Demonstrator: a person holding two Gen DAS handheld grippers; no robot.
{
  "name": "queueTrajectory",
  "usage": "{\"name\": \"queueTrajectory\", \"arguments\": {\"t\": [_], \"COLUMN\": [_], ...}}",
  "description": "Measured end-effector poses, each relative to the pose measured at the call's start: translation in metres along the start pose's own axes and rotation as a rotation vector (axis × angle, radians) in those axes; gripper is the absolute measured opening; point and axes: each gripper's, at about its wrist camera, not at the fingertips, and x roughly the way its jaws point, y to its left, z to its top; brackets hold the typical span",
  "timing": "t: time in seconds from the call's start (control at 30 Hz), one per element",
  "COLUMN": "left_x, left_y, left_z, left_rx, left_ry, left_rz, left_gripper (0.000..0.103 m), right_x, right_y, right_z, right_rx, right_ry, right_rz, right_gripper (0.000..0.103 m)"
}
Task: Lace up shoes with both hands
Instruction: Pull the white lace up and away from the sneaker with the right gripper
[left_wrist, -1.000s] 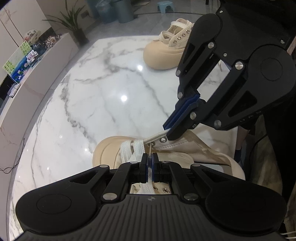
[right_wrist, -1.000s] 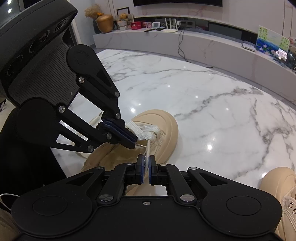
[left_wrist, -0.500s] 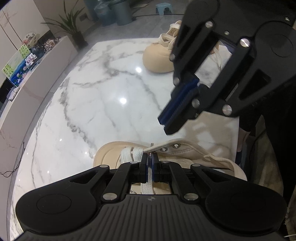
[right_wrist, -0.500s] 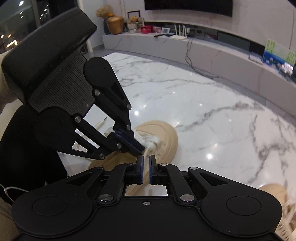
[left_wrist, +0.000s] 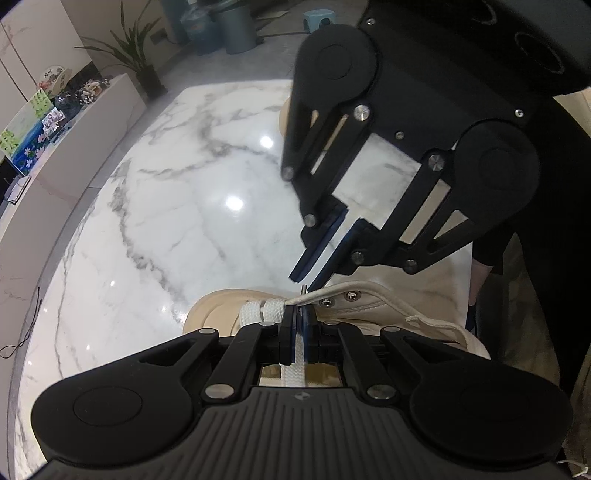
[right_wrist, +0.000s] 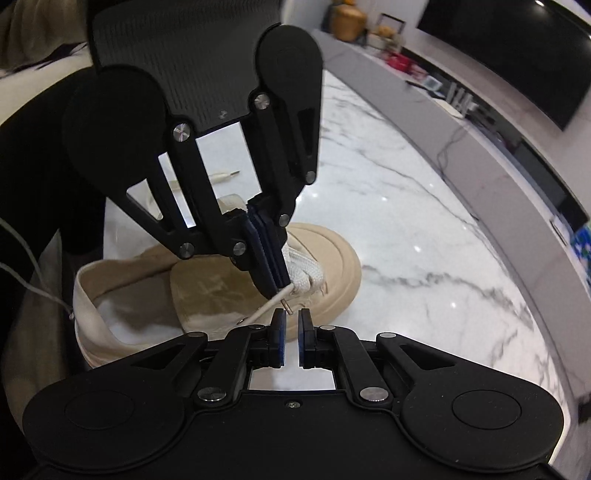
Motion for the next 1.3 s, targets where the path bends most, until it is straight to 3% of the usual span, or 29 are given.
{"name": "queueTrajectory", "arguments": {"t": [0.2, 0.53, 0.73, 1.0, 1.3], "left_x": [-0.001, -0.019, -0.041, -0.044, -0.05], "left_y": [0.0, -0.004, -0.022, -0.042, -0.046], "left_z": [-0.001, -0.007, -0.02, -0.031, -0.049], "left_rx": [0.001, -0.007, -0.034, -0.069, -0.132], "left_ry": [-0.001, -0.012, -0.027, -0.007, 0.015], "left_rz": [0.001, 0.028, 0.032, 0.052, 0.11], "left_gripper": [0.002, 0.005, 0.005, 0.005, 0.005], "right_x": [0.009, 0.009, -0.007, -0.054, -0.124], "right_y": [0.003, 0.006, 0.002, 0.003, 0.005], "right_z": [0.003, 0.008, 0.005, -0.01, -0.054], "right_rx": [-0.116, -0.075, -0.03, 0.042, 0.151], "right_ry": [0.011, 0.037, 0.088, 0.162, 0.317], "right_rz": [0.025, 0.011, -0.052, -0.162, -0.361], "right_gripper": [0.004, 0.0, 0.0, 0.0, 0.0]}}
